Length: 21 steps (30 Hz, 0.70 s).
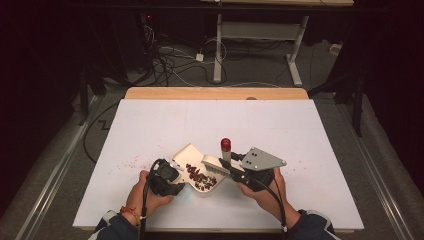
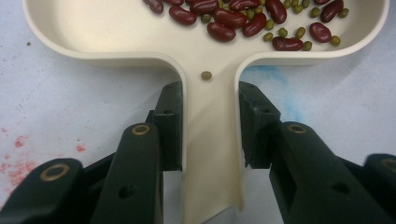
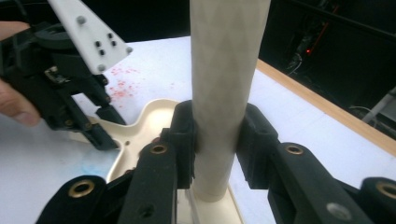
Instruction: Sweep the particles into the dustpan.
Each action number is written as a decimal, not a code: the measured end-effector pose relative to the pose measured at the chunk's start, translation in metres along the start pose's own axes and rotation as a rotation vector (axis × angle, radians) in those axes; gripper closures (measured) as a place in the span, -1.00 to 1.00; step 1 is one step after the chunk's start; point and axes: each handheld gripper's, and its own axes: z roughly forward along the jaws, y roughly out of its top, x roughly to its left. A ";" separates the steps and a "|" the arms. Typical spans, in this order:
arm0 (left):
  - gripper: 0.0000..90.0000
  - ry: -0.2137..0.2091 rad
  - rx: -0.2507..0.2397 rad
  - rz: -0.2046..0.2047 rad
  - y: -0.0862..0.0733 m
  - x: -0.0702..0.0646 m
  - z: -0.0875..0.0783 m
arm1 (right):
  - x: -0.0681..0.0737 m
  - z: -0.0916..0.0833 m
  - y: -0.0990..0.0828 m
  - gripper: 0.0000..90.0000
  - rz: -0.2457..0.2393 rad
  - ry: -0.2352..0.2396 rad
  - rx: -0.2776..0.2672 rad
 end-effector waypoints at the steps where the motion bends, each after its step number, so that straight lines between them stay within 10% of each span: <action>1: 0.42 -0.001 -0.002 0.000 0.000 0.001 0.000 | 0.002 0.001 0.000 0.57 0.007 0.009 0.001; 21: 0.42 -0.001 -0.025 0.001 -0.005 0.010 -0.001 | -0.004 -0.008 0.010 0.57 0.034 0.045 -0.037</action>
